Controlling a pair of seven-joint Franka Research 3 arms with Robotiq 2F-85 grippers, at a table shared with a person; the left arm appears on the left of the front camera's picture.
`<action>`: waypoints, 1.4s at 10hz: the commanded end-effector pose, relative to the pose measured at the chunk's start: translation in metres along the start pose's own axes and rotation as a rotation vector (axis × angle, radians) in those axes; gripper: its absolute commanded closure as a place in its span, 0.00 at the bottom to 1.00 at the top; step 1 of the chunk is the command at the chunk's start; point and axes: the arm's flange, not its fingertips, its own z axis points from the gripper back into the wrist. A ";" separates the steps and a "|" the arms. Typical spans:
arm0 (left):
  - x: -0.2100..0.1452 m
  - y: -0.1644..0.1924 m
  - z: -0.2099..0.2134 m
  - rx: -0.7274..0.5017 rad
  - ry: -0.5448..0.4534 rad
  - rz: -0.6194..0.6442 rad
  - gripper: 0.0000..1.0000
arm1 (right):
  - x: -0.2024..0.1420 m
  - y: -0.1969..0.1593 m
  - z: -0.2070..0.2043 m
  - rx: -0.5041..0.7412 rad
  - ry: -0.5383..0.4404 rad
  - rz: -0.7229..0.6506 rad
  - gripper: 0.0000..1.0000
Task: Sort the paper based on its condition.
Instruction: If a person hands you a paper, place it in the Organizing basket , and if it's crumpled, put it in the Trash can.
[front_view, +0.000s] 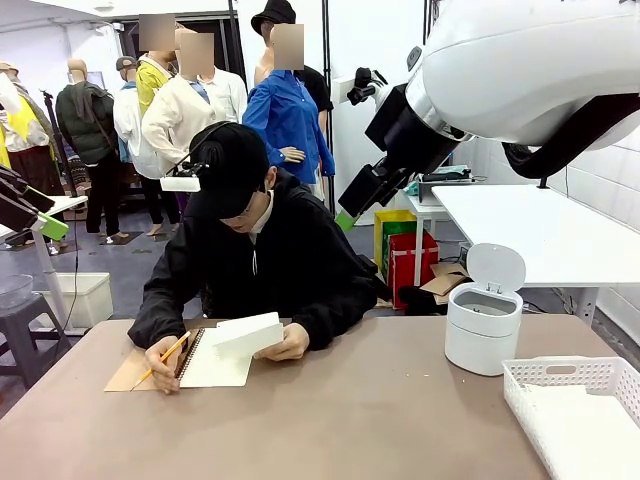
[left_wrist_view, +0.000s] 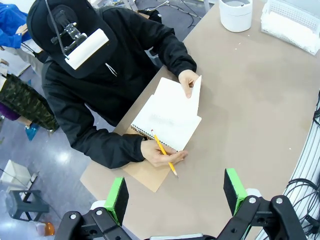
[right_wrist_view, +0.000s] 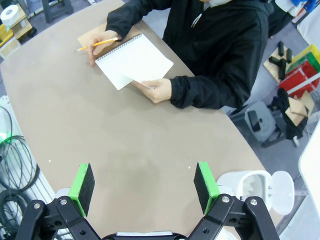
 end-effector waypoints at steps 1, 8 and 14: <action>0.000 0.001 0.001 0.010 -0.006 0.002 0.00 | 0.000 0.001 0.000 0.001 -0.001 0.000 0.00; 0.000 0.001 0.001 0.010 -0.006 0.002 0.00 | 0.000 0.001 0.000 0.001 -0.001 0.000 0.00; 0.000 0.001 0.001 0.010 -0.006 0.002 0.00 | 0.000 0.001 0.000 0.001 -0.001 0.000 0.00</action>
